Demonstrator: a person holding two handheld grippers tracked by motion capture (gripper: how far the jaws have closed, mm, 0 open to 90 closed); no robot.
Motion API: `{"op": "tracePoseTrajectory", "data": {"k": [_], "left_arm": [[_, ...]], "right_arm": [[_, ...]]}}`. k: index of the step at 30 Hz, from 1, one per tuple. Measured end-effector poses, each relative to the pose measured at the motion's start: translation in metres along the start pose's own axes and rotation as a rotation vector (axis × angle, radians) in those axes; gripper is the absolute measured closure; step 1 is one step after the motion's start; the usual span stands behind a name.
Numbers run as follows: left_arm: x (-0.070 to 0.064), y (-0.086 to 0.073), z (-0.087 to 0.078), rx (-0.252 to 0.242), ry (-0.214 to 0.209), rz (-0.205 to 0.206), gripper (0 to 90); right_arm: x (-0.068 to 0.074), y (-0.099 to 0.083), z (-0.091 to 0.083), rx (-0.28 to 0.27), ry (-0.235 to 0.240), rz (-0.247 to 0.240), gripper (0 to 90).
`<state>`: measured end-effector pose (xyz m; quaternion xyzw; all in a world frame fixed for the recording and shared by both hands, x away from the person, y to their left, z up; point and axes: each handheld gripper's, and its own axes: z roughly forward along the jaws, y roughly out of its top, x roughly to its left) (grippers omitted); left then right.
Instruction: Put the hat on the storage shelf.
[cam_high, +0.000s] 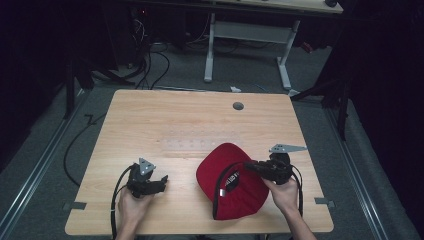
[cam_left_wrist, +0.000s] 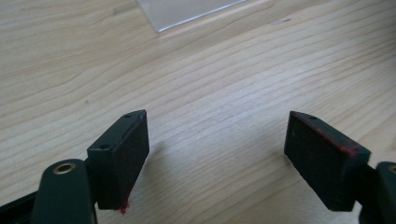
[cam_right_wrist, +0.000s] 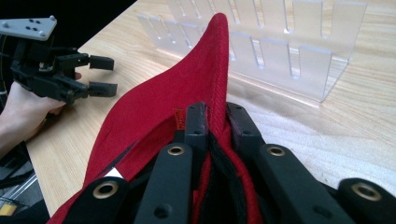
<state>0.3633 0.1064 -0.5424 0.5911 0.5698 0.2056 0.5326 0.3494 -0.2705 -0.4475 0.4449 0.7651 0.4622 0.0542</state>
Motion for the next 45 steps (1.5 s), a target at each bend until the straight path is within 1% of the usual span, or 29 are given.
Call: {"op": "tracePoseTrajectory", "data": {"k": [3, 6, 7, 11, 14, 21, 26, 30, 37, 41, 43, 45], "left_arm": [[-0.008, 0.003, -0.004, -0.01, -0.037, 0.0, 22.8], [-0.017, 0.004, -0.009, -0.016, -0.075, 0.016, 22.5], [-0.02, 0.004, -0.011, -0.017, -0.088, 0.019, 22.3], [-0.033, 0.004, -0.017, -0.014, -0.142, 0.047, 21.6], [-0.044, 0.003, -0.021, -0.01, -0.179, 0.068, 21.3], [-0.067, 0.001, -0.023, 0.006, -0.244, 0.111, 20.6], [-0.079, -0.002, -0.022, 0.021, -0.267, 0.136, 20.1], [-0.085, -0.004, -0.019, 0.027, -0.281, 0.136, 19.9], [-0.096, -0.005, -0.017, 0.04, -0.307, 0.138, 19.4], [-0.1, -0.005, -0.017, 0.039, -0.319, 0.139, 19.3], [-0.102, -0.005, -0.018, 0.033, -0.325, 0.138, 19.3], [-0.103, -0.004, -0.019, 0.032, -0.325, 0.149, 19.5]], "right_arm": [[0.001, 0.004, 0.0, -0.001, -0.001, -0.001, 80.8], [0.003, 0.009, 0.0, -0.002, 0.001, 0.0, 80.8], [0.004, 0.01, 0.0, 0.0, 0.002, 0.008, 80.8], [0.005, 0.015, 0.001, -0.006, 0.001, 0.006, 80.8], [0.006, 0.018, 0.001, -0.006, -0.001, 0.018, 80.7], [0.004, 0.022, 0.004, -0.017, 0.008, 0.06, 80.7], [0.006, 0.028, 0.004, -0.024, 0.007, 0.07, 80.7], [0.009, 0.034, 0.005, -0.03, 0.007, 0.075, 80.7], [0.014, 0.043, 0.014, -0.023, 0.011, 0.068, 80.7], [0.018, 0.047, 0.017, -0.025, 0.015, 0.068, 80.7], [0.018, 0.047, 0.018, -0.023, 0.01, 0.063, 80.6], [0.019, 0.048, 0.02, -0.015, -0.001, 0.061, 80.6]]}}
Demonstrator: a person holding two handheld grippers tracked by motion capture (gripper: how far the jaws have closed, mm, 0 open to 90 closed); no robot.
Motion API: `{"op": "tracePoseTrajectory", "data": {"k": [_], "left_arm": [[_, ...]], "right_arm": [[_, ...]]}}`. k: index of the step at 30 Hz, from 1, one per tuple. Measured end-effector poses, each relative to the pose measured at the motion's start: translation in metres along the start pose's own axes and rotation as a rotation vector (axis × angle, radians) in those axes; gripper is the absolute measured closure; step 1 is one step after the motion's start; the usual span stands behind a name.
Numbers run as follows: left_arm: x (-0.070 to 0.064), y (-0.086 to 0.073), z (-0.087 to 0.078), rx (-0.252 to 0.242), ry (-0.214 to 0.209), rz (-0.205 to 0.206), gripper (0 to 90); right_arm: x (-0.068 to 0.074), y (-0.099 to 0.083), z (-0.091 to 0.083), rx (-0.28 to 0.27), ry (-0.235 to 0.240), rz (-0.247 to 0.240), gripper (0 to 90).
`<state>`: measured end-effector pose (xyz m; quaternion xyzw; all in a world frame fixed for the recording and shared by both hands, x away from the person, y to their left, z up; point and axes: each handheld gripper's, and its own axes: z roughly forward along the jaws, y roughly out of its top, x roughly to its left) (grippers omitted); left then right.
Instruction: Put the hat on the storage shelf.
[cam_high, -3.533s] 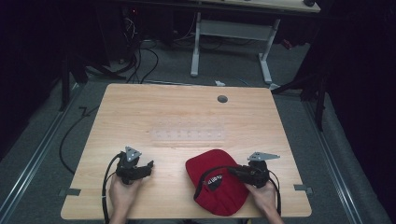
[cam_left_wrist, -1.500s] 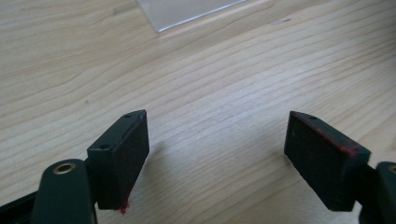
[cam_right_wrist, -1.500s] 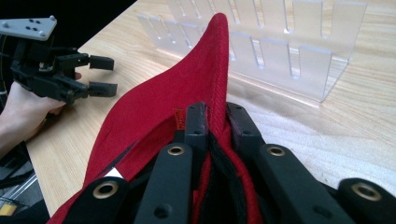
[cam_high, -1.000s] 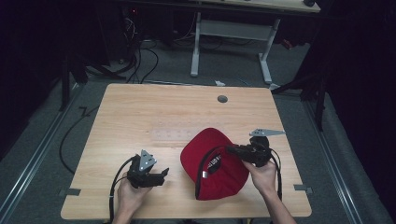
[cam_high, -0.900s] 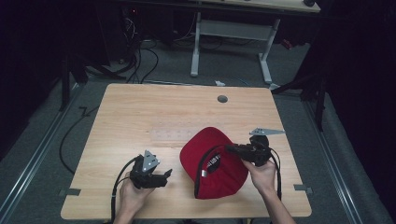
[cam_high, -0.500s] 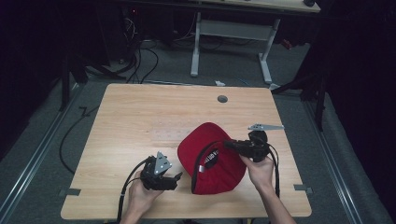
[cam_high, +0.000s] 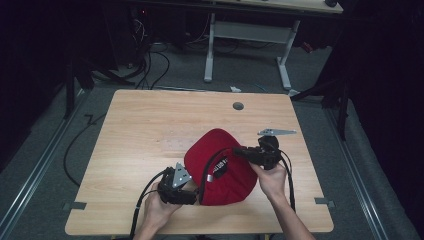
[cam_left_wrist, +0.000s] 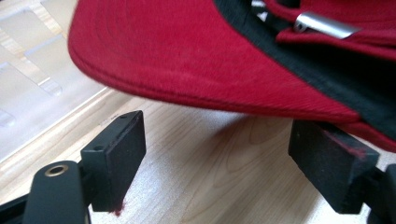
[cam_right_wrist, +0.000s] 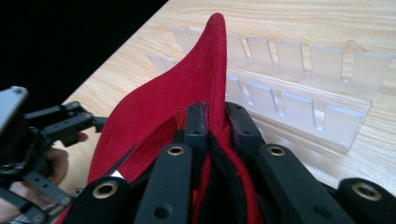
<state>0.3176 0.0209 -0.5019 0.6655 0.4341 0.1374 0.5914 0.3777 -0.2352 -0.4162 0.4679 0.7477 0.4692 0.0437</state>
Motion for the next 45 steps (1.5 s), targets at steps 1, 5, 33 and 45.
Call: {"op": "tracePoseTrajectory", "data": {"k": [1, 5, 33, 45], "left_arm": [[-0.001, 0.0, -0.001, -0.015, 0.002, 0.009, 19.6], [-0.004, 0.003, -0.008, -0.082, 0.018, 0.056, 22.3], [-0.008, 0.005, -0.009, -0.066, 0.089, 0.2, 27.9], [-0.019, 0.0, -0.01, 0.015, 0.003, 0.26, 44.4]], "right_arm": [[0.0, 0.0, 0.001, 0.003, -0.006, -0.002, 80.7], [0.003, -0.002, 0.001, 0.02, -0.057, -0.037, 80.6], [0.008, -0.016, 0.022, 0.179, -0.06, -0.016, 79.7], [0.004, -0.022, 0.028, 0.198, 0.011, 0.039, 79.5]]}}
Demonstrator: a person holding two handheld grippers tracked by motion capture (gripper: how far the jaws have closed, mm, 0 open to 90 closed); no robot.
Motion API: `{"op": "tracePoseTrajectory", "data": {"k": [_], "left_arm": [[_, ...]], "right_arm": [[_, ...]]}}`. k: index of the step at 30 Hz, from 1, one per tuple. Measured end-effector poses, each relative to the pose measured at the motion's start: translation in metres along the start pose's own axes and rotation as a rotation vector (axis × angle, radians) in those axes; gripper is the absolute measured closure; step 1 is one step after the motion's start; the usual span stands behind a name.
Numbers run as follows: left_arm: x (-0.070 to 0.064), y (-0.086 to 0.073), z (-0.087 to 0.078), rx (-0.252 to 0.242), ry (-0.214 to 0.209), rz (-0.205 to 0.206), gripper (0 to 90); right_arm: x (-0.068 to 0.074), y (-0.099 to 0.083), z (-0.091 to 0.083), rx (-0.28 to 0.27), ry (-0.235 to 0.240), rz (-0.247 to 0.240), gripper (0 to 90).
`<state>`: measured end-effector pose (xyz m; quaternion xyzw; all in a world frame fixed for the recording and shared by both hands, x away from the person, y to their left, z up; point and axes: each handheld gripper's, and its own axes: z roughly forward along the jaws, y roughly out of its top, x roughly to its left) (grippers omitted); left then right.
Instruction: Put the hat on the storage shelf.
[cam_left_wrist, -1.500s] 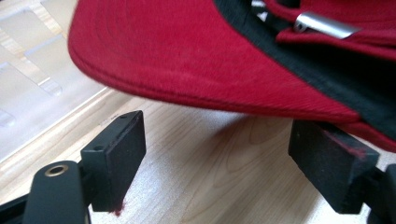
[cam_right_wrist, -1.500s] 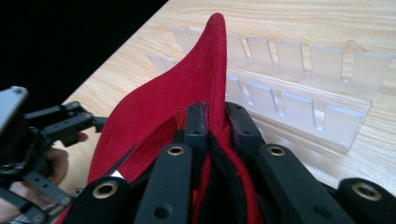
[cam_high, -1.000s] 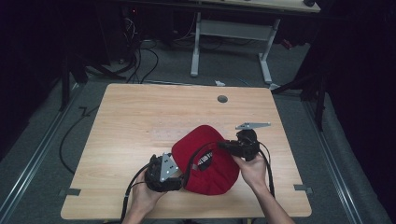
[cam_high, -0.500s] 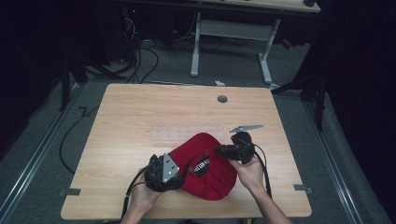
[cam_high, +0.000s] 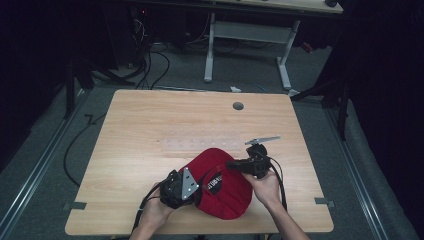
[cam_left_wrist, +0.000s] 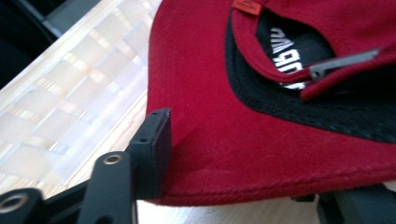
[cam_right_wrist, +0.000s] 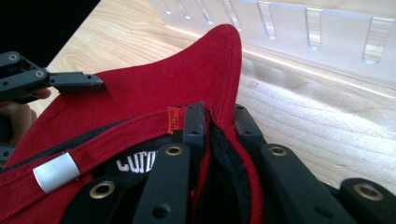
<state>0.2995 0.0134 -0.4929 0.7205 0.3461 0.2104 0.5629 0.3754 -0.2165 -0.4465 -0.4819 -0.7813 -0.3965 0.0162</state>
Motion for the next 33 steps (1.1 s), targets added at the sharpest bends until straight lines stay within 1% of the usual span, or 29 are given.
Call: {"op": "tracePoseTrajectory", "data": {"k": [3, 5, 6, 7, 8, 9, 11, 13, 17, 18, 19, 21, 25, 27, 28, 30, 31, 33], "left_arm": [[0.002, 0.005, -0.005, 0.003, -0.044, -0.025, 51.2], [0.002, 0.01, -0.008, 0.01, -0.088, -0.057, 56.1], [0.002, 0.013, -0.011, 0.019, -0.115, -0.063, 59.4], [0.001, 0.015, -0.012, 0.023, -0.123, -0.067, 63.8], [0.001, 0.016, -0.013, 0.033, -0.134, -0.068, 65.6], [0.0, 0.017, -0.014, 0.033, -0.148, -0.081, 67.9], [0.0, 0.019, -0.015, 0.043, -0.171, -0.094, 71.8], [0.0, 0.02, -0.015, 0.052, -0.175, -0.088, 74.1], [0.0, 0.021, -0.017, 0.071, -0.181, -0.053, 80.0], [0.0, 0.021, -0.018, 0.075, -0.179, -0.043, 81.6], [0.0, 0.021, -0.018, 0.078, -0.182, -0.041, 83.8], [-0.001, 0.021, -0.019, 0.084, -0.193, -0.04, 84.7], [-0.003, 0.021, -0.021, 0.083, -0.204, -0.048, 85.3], [-0.002, 0.022, -0.022, 0.078, -0.198, -0.051, 85.4], [0.0, 0.022, -0.023, 0.082, -0.198, -0.051, 85.4], [0.003, 0.024, -0.025, 0.075, -0.19, -0.061, 85.6], [0.005, 0.025, -0.025, 0.068, -0.183, -0.079, 85.7], [0.01, 0.027, -0.026, 0.057, -0.171, -0.107, 85.6]], "right_arm": [[-0.005, -0.002, -0.002, -0.013, 0.042, 0.02, 78.2], [-0.008, -0.003, -0.003, -0.014, 0.063, 0.031, 76.3], [-0.009, -0.003, -0.003, -0.02, 0.073, 0.032, 75.0], [-0.01, -0.004, -0.002, -0.026, 0.084, 0.028, 73.7], [-0.011, -0.004, -0.002, -0.026, 0.091, 0.033, 73.5], [-0.012, -0.004, -0.002, -0.028, 0.1, 0.034, 73.2], [-0.013, -0.004, -0.001, -0.031, 0.111, 0.038, 72.1], [-0.014, -0.003, 0.0, -0.034, 0.118, 0.037, 70.8], [-0.016, -0.002, 0.002, -0.04, 0.127, 0.048, 65.3], [-0.017, -0.002, 0.001, -0.047, 0.134, 0.059, 63.4], [-0.019, -0.001, -0.001, -0.06, 0.142, 0.069, 61.3], [-0.022, -0.001, -0.004, -0.082, 0.146, 0.084, 57.9], [-0.028, 0.0, -0.013, -0.159, 0.155, 0.118, 49.9], [-0.031, 0.0, -0.018, -0.203, 0.147, 0.127, 47.7], [-0.032, 0.0, -0.022, -0.228, 0.143, 0.131, 46.6], [-0.035, 0.0, -0.03, -0.275, 0.131, 0.141, 45.1], [-0.038, -0.001, -0.035, -0.301, 0.118, 0.137, 44.4], [-0.042, -0.003, -0.045, -0.341, 0.096, 0.147, 42.7]]}}
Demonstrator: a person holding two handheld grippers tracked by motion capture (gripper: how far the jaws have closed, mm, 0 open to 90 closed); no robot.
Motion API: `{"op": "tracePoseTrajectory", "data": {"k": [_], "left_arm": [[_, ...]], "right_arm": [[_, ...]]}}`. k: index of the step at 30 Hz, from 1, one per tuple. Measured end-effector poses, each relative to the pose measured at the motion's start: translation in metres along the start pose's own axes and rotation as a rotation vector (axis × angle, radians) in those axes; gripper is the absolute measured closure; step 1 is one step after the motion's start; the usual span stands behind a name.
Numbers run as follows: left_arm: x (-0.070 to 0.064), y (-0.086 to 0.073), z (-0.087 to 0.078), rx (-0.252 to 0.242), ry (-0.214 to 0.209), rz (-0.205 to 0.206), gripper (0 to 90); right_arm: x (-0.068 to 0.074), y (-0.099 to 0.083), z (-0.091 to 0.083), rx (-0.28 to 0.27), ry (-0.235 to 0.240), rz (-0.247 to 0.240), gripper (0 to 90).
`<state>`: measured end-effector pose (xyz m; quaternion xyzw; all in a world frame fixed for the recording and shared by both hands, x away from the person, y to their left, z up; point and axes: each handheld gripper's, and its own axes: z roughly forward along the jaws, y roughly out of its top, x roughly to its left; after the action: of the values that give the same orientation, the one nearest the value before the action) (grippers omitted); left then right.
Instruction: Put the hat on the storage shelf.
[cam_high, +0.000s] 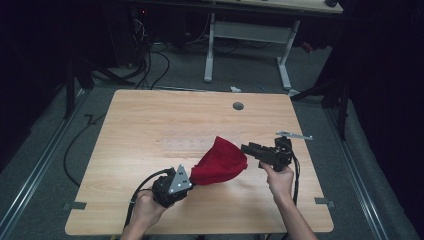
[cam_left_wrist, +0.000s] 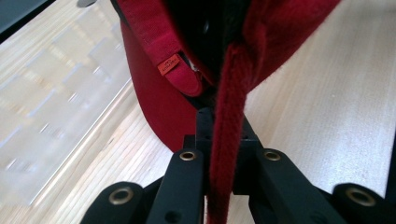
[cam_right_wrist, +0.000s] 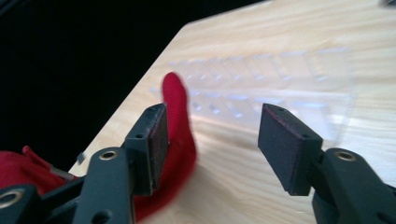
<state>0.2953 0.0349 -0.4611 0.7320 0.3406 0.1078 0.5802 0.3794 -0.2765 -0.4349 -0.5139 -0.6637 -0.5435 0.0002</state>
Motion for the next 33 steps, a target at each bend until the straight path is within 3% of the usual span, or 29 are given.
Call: {"op": "tracePoseTrajectory", "data": {"k": [2, 6, 17, 21, 27, 33], "left_arm": [[0.004, 0.001, -0.002, -0.006, 0.008, -0.014, 85.7], [0.009, 0.003, -0.006, -0.02, 0.014, -0.05, 85.6], [0.027, 0.015, -0.015, -0.089, 0.023, -0.157, 85.4], [0.034, 0.022, -0.02, -0.12, 0.025, -0.195, 85.4], [0.044, 0.028, -0.025, -0.157, 0.037, -0.247, 85.4], [0.048, 0.031, -0.029, -0.162, 0.044, -0.251, 85.3]], "right_arm": [[-0.004, 0.0, -0.008, -0.019, -0.021, -0.007, 42.3], [-0.012, -0.006, -0.015, -0.007, -0.082, -0.032, 41.8], [-0.041, -0.044, -0.004, 0.066, -0.255, -0.073, 40.6], [-0.05, -0.055, -0.002, 0.086, -0.338, -0.099, 40.0], [-0.056, -0.069, 0.007, 0.111, -0.481, -0.213, 38.2], [-0.058, -0.078, 0.016, 0.138, -0.589, -0.294, 37.0]]}}
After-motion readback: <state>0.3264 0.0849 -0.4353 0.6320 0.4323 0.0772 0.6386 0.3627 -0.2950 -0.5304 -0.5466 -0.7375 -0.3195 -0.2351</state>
